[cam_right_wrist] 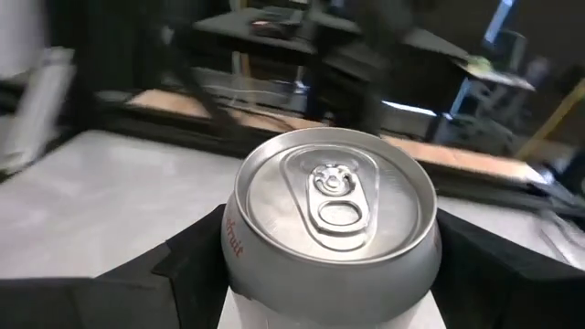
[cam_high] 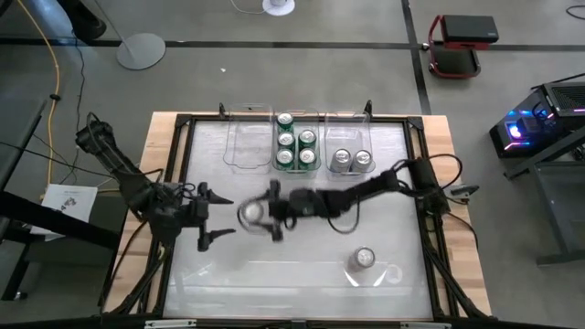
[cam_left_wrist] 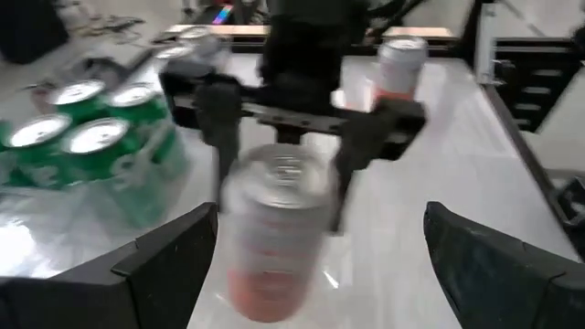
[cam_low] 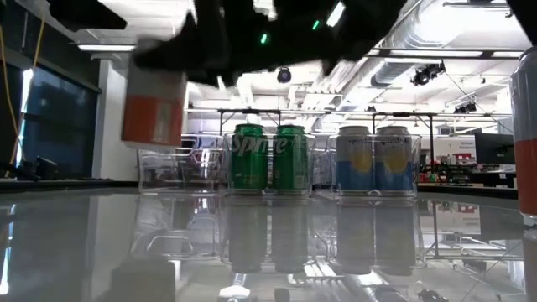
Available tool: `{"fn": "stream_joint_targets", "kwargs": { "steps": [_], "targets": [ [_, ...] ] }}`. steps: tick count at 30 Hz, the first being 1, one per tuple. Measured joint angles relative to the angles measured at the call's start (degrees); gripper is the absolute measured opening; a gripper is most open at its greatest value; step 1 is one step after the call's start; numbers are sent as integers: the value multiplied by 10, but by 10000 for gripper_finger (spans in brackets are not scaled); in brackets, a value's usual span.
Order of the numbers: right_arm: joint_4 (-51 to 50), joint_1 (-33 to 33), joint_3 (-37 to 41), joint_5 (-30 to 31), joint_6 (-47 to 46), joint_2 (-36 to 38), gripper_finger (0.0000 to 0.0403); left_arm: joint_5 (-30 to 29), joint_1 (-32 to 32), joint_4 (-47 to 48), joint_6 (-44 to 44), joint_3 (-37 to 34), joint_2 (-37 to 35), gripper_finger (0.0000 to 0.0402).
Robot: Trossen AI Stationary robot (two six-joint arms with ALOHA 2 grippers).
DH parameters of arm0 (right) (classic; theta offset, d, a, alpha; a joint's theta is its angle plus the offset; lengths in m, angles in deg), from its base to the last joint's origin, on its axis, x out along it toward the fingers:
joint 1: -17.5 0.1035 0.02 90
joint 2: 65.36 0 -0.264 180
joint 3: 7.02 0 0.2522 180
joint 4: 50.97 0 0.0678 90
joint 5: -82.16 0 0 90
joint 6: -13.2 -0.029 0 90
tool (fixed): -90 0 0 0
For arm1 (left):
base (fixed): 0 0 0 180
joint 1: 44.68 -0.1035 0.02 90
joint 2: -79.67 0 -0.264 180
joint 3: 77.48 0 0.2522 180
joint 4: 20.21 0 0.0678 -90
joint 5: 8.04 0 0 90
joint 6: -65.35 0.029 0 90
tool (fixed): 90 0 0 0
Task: Sort soda cans
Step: Put the orange-white soda can into the left transparent bin
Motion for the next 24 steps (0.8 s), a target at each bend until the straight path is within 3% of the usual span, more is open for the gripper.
{"fn": "stream_joint_targets", "kwargs": {
  "steps": [6,17,24],
  "targets": [
    [6,-56,0,-50,-70,-22,285,-63,25,78,-81,0,-13,365],
    [11,-64,0,-105,-114,-63,298,-44,25,107,-190,-28,-5,365],
    [3,-92,-1,-208,-176,-61,330,-44,25,94,-191,-30,-5,365]
  ]
}}
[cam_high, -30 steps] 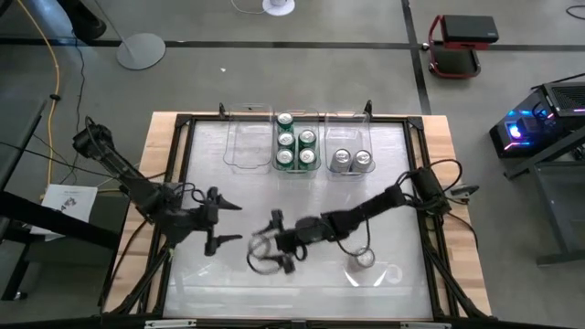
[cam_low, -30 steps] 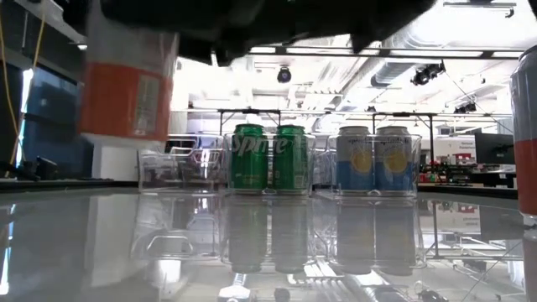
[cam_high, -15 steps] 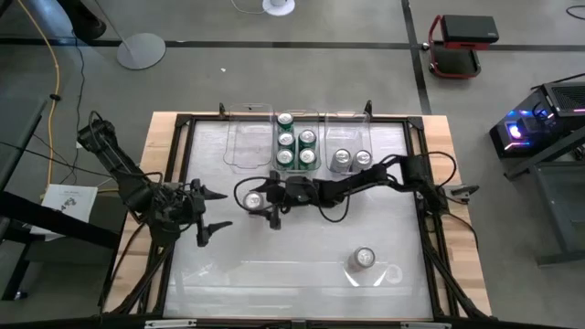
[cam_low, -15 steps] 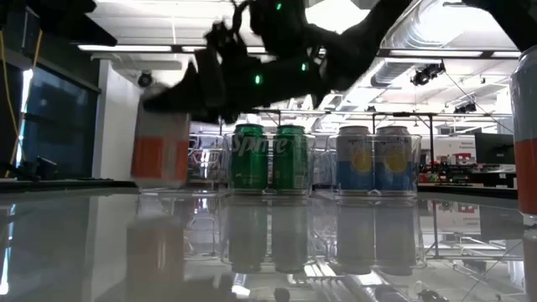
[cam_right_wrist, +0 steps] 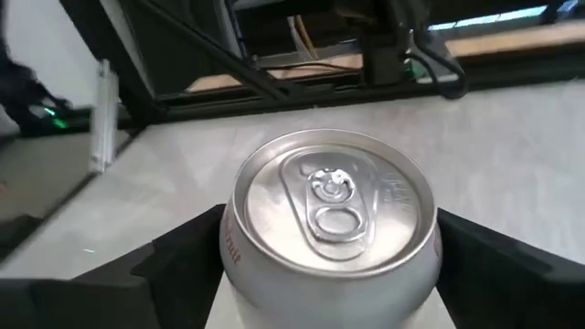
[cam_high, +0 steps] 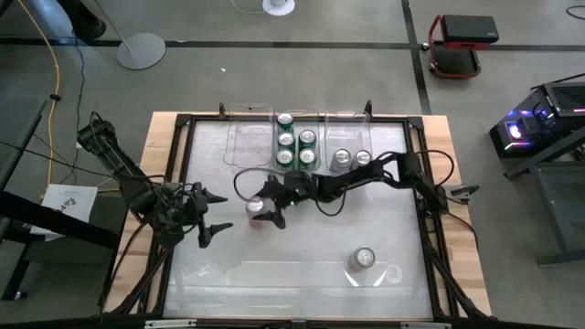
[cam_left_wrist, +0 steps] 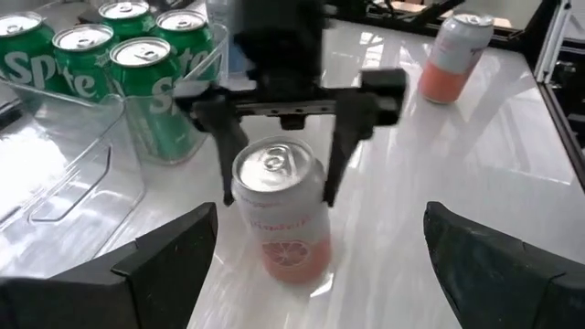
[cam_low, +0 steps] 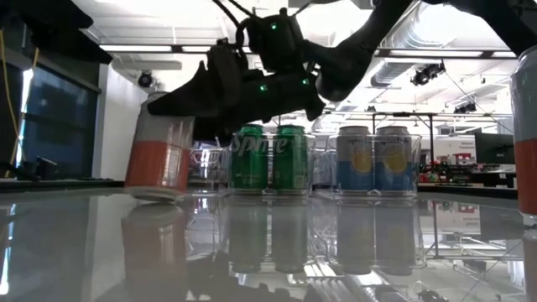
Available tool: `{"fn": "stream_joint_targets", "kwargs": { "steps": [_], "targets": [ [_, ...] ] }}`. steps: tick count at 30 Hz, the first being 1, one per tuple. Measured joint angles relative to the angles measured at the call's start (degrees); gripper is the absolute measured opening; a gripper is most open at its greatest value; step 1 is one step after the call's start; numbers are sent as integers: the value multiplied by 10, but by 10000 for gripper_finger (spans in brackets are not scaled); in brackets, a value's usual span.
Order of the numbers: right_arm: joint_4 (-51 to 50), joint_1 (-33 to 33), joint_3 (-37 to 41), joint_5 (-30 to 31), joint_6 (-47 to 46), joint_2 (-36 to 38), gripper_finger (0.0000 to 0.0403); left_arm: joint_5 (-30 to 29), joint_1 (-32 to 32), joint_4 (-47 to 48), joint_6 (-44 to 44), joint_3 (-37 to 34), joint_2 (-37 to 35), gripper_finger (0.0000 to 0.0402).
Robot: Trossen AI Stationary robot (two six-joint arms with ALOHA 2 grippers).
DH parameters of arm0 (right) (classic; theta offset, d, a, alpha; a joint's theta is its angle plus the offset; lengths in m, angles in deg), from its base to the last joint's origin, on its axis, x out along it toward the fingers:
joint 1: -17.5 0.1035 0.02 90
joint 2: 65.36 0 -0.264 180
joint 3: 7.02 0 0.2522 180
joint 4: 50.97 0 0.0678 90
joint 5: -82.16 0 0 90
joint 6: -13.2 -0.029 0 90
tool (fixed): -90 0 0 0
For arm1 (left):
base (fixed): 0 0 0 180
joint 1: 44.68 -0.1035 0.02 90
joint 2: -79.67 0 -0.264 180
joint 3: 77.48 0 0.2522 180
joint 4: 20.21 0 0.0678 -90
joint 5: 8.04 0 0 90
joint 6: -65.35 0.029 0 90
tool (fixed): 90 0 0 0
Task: Sort soda cans
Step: Put the orange-white soda can into the left transparent bin
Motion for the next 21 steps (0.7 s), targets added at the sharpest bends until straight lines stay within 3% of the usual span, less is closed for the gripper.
{"fn": "stream_joint_targets", "kwargs": {
  "steps": [9,21],
  "targets": [
    [19,-29,0,-27,-35,9,345,46,-2,0,2,0,0,365],
    [23,-1,0,30,20,15,346,52,-2,-1,2,0,11,365]
  ]
}}
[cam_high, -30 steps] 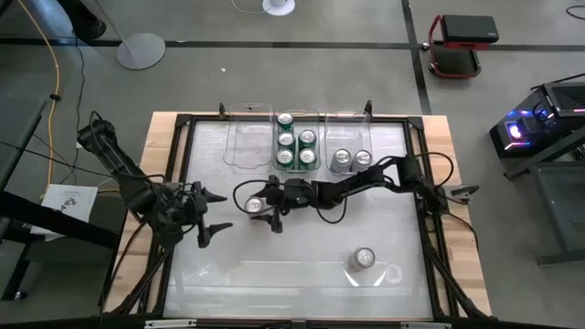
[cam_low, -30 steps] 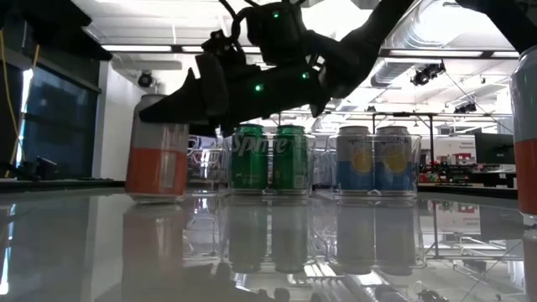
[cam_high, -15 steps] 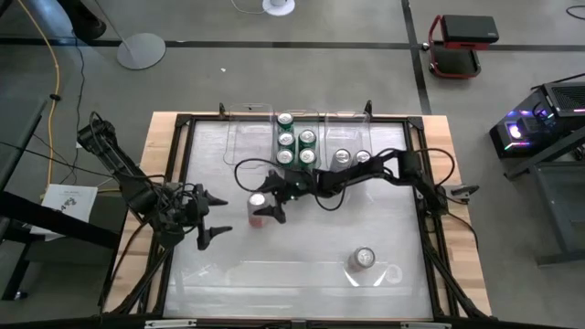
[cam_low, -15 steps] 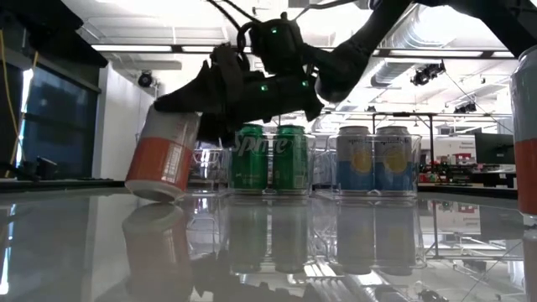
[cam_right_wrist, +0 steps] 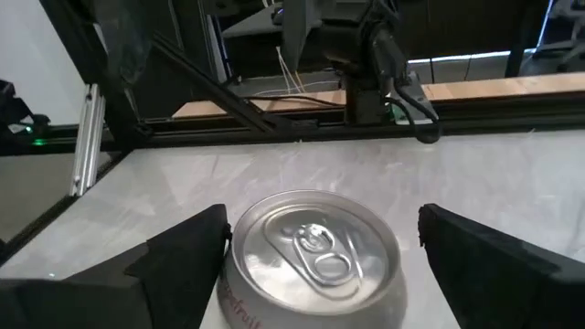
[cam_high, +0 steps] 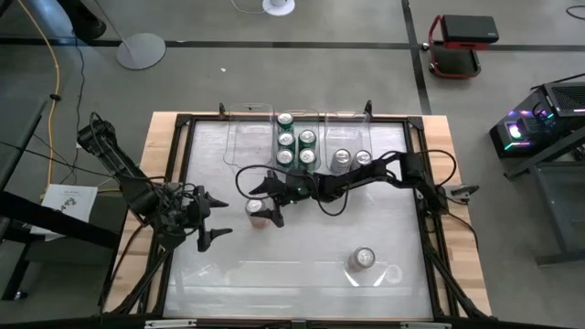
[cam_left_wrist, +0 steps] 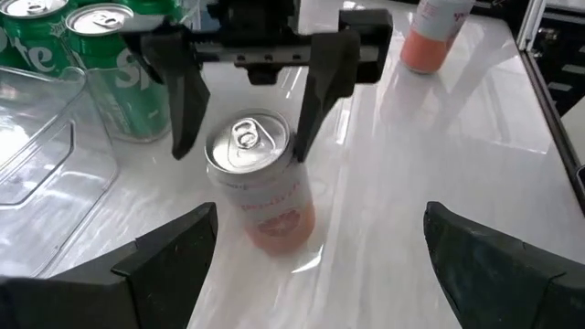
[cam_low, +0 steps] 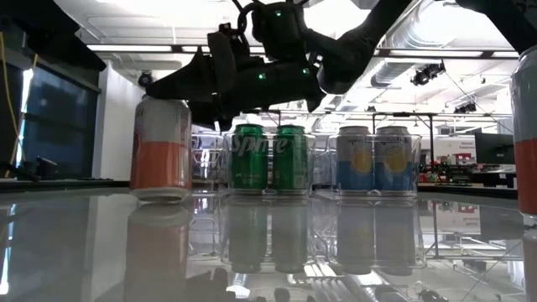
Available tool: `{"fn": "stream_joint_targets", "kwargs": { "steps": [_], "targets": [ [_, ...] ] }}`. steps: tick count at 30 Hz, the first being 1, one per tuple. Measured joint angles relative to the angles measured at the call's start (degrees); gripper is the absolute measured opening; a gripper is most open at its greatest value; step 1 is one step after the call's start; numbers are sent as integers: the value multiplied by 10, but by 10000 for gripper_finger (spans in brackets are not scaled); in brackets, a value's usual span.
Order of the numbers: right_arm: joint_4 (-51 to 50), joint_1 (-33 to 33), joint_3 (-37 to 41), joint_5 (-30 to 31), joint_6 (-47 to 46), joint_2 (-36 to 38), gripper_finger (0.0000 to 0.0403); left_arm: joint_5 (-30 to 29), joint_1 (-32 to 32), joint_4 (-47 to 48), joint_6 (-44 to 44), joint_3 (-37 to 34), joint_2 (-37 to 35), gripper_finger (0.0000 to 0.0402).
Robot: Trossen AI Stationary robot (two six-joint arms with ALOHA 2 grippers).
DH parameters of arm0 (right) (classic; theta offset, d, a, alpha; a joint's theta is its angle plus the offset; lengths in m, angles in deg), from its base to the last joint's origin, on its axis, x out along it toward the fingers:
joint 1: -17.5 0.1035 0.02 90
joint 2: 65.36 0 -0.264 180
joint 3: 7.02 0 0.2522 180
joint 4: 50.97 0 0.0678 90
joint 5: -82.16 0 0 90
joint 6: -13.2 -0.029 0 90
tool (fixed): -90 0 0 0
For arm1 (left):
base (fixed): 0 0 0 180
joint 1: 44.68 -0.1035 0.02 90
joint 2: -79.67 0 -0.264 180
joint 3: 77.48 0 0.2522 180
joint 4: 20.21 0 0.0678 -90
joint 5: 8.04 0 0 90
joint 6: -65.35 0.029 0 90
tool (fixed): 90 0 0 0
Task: Sort soda cans
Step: Put the orange-white soda can into the left transparent bin
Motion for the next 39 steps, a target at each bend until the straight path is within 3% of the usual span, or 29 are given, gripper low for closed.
{"fn": "stream_joint_targets", "kwargs": {
  "steps": [13,25,33,39],
  "targets": [
    [-18,16,1,16,14,8,346,9,0,-45,6,0,45,365],
    [-66,32,1,43,39,75,346,16,-6,-41,15,0,50,365],
    [-157,120,1,115,-14,100,346,79,-48,-31,41,0,107,361],
    [-160,191,38,176,-58,98,327,126,-84,-50,85,-17,153,313]
  ]
}}
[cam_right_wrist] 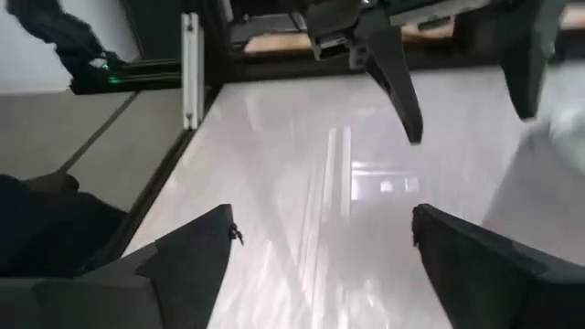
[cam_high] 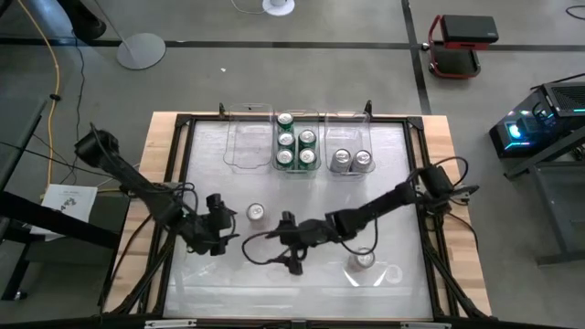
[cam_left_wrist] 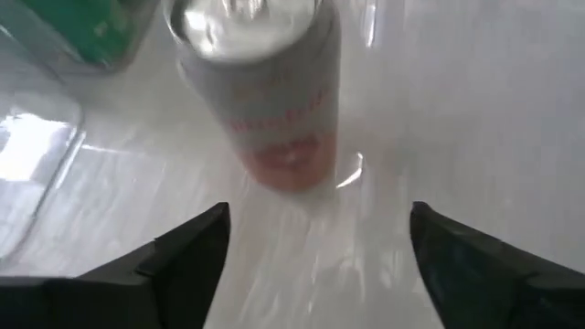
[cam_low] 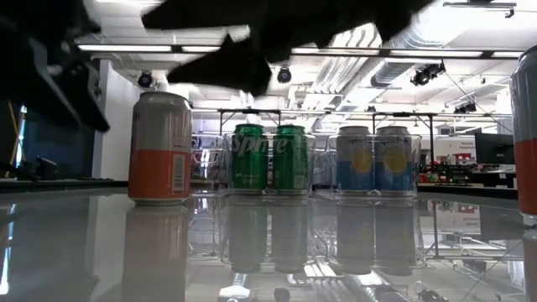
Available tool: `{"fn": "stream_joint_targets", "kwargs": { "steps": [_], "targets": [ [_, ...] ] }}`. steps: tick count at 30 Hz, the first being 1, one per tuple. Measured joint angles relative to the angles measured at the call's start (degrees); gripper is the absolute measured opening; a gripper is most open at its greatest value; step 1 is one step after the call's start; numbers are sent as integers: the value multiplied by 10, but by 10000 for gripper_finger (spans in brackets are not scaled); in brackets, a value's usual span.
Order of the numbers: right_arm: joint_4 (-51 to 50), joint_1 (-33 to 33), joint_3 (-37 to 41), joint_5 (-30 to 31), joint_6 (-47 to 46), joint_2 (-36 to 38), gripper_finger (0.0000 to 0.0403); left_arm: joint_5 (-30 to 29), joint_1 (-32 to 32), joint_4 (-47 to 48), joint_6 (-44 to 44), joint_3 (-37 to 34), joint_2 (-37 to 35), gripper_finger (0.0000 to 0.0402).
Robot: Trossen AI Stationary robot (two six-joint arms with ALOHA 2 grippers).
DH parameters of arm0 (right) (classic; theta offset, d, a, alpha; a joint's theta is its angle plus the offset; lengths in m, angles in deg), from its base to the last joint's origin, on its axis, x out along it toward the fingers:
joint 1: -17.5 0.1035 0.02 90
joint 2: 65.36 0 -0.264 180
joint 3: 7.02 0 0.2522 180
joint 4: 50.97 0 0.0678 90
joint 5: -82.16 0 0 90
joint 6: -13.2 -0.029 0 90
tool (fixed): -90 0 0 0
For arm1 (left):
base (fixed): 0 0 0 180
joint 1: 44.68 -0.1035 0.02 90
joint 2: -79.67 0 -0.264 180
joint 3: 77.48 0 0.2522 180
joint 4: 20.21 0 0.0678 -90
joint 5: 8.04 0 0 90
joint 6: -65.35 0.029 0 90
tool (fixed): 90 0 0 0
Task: Sort soda cans
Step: Put the orange-white soda can into the left transparent bin
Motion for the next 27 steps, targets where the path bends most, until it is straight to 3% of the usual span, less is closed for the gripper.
{"fn": "stream_joint_targets", "kwargs": {
  "steps": [8,11,14,21,27],
  "targets": [
    [37,-25,52,8,-72,-23,212,35,-60,-213,83,-125,-2,220],
    [54,-44,49,-22,-69,-35,163,37,-76,-292,153,-152,-3,205],
    [64,-60,49,-47,-71,-47,126,37,-95,-311,203,-161,-2,202],
    [69,-87,49,-44,-59,-50,90,102,-119,-364,245,-161,-3,202],
    [71,-100,49,-43,-57,-50,87,104,-105,-367,214,-159,-3,202]
  ]
}}
